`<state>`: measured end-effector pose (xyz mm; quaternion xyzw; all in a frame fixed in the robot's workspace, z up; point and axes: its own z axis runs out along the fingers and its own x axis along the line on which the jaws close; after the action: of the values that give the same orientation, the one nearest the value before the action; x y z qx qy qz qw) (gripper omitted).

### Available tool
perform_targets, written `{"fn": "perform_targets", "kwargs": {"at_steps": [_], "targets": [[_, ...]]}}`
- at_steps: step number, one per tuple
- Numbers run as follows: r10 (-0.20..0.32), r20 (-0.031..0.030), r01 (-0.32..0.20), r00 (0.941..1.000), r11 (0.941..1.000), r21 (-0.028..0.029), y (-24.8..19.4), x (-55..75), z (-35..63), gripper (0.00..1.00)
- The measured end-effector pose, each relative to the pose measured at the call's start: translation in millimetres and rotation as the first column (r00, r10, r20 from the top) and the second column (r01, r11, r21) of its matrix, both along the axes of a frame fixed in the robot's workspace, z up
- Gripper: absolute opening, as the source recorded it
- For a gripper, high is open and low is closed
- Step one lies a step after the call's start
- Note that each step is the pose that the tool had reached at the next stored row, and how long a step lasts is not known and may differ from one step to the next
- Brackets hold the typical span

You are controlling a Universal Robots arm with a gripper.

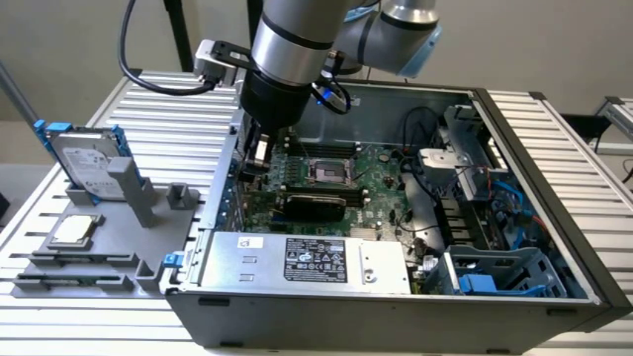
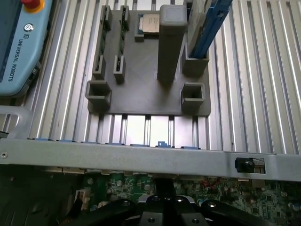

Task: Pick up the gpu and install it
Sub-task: 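Press down on the gpu until it lock into place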

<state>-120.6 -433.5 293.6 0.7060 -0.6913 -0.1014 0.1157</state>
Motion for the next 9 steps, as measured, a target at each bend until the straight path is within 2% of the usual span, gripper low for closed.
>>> {"fn": "perform_targets", "kwargs": {"at_steps": [5, 9], "targets": [[-0.002, -0.0055, 0.002, 1.0, 1.0, -0.0009, 0.0, -0.5, 0.2, 0.11], [-0.002, -0.0055, 0.002, 1.0, 1.0, -0.0016, 0.0, -0.4, -0.1, 0.11]]}}
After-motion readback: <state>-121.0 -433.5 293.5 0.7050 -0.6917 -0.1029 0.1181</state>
